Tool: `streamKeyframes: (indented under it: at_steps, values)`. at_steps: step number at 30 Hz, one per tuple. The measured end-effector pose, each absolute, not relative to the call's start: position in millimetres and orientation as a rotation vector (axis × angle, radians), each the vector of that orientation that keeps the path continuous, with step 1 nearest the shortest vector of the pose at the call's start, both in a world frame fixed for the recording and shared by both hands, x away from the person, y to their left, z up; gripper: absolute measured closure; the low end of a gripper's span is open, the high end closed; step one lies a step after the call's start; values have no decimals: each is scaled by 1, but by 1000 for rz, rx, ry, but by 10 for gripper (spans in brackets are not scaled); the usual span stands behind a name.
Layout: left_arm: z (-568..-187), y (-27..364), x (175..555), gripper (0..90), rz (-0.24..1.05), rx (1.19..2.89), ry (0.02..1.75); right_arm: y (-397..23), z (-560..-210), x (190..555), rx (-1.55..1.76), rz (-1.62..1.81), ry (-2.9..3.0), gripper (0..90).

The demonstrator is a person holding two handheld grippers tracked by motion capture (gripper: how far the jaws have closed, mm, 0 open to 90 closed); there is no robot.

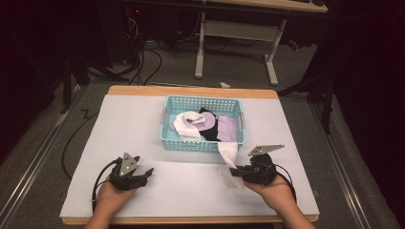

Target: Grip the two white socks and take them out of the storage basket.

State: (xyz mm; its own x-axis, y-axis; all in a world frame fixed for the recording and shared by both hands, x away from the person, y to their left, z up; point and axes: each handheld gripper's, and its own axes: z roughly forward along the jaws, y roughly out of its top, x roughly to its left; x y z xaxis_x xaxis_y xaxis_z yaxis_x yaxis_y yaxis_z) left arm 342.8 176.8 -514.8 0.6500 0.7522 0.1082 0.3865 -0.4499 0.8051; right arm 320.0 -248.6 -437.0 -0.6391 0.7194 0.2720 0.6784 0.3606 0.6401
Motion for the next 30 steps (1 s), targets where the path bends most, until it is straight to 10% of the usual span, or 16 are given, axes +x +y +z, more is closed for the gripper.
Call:
streamKeyframes:
  at_steps: [18,30]
  values:
    - [-515,176,342,321,600,2078,880,-260,-482,330,1438,1004,2476,778]
    - [-515,176,342,320,603,2082,878,-265,-482,329,1454,1005,2410,555]
